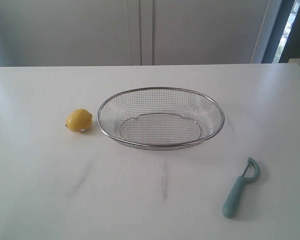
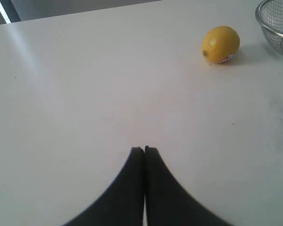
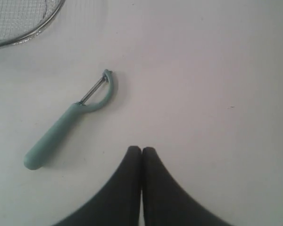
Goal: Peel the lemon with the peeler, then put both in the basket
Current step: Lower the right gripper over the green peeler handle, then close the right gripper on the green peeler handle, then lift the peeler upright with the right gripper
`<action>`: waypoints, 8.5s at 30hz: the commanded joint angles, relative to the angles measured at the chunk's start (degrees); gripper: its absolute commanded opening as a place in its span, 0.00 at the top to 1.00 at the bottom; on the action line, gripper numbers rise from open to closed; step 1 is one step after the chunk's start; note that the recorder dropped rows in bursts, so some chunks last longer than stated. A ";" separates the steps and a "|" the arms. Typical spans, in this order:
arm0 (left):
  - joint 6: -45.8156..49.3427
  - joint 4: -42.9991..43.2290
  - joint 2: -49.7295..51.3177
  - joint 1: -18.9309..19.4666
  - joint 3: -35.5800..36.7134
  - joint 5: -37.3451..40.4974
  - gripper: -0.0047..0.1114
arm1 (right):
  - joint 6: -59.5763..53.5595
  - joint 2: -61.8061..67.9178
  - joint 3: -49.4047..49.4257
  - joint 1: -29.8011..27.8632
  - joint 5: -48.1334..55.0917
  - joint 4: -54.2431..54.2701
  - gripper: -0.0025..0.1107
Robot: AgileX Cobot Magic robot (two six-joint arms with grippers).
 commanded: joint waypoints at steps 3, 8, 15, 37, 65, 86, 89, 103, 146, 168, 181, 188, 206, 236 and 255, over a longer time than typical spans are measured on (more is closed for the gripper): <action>-0.08 -0.29 -0.26 0.10 0.23 -0.12 0.96 | 1.55 6.05 -3.13 7.85 1.59 -0.91 0.98; -0.08 -0.29 -0.26 0.10 0.23 -0.12 0.96 | 10.02 13.48 -5.48 17.64 3.78 -7.57 0.98; -0.08 -0.29 -0.26 0.10 0.23 -0.12 0.96 | 22.38 27.49 -9.75 28.52 0.96 -12.30 0.98; -0.08 -0.29 -0.26 0.10 0.23 -0.12 0.96 | 49.38 35.88 -9.25 27.65 -8.74 -13.56 0.98; -0.08 -0.29 -0.26 0.10 0.23 -0.12 0.96 | 58.50 38.50 -5.97 23.19 -6.97 -8.99 0.51; -0.08 -0.29 -0.26 0.10 0.23 -0.12 0.96 | 63.24 41.02 0.01 23.19 -18.73 -8.78 0.50; -0.08 -0.29 -0.26 0.10 0.23 -0.12 0.96 | 63.24 41.39 0.01 23.19 -18.73 -8.78 0.50; -0.08 -0.29 -0.26 0.10 0.23 -0.12 0.96 | 63.24 41.62 0.01 23.10 -19.70 -8.90 0.50; -0.08 -0.29 -0.26 0.10 0.23 -0.12 0.96 | 62.79 41.73 3.97 23.10 -24.43 -9.68 0.50; -0.08 -0.29 -0.26 0.10 0.23 -0.12 0.96 | 62.79 43.85 4.65 23.10 -22.87 -8.83 0.87; -0.08 -0.29 -0.26 0.10 0.23 -0.12 0.96 | 55.06 28.26 4.52 23.10 -18.18 -17.78 0.98; -0.08 -0.29 -0.26 0.10 0.23 -0.12 0.96 | 29.44 11.55 4.52 23.10 -17.42 -18.63 0.98; -0.08 -0.29 -0.26 0.10 0.23 -0.12 0.96 | -4.80 1.41 6.00 23.10 -19.10 -4.24 0.98; -0.08 -0.29 -0.26 0.10 0.23 -1.03 0.96 | -4.71 1.41 6.00 23.10 -19.18 -4.01 0.98; -1.80 -0.94 -0.26 0.10 0.23 -21.23 0.96 | -4.71 1.41 6.00 23.10 -19.32 -3.11 0.98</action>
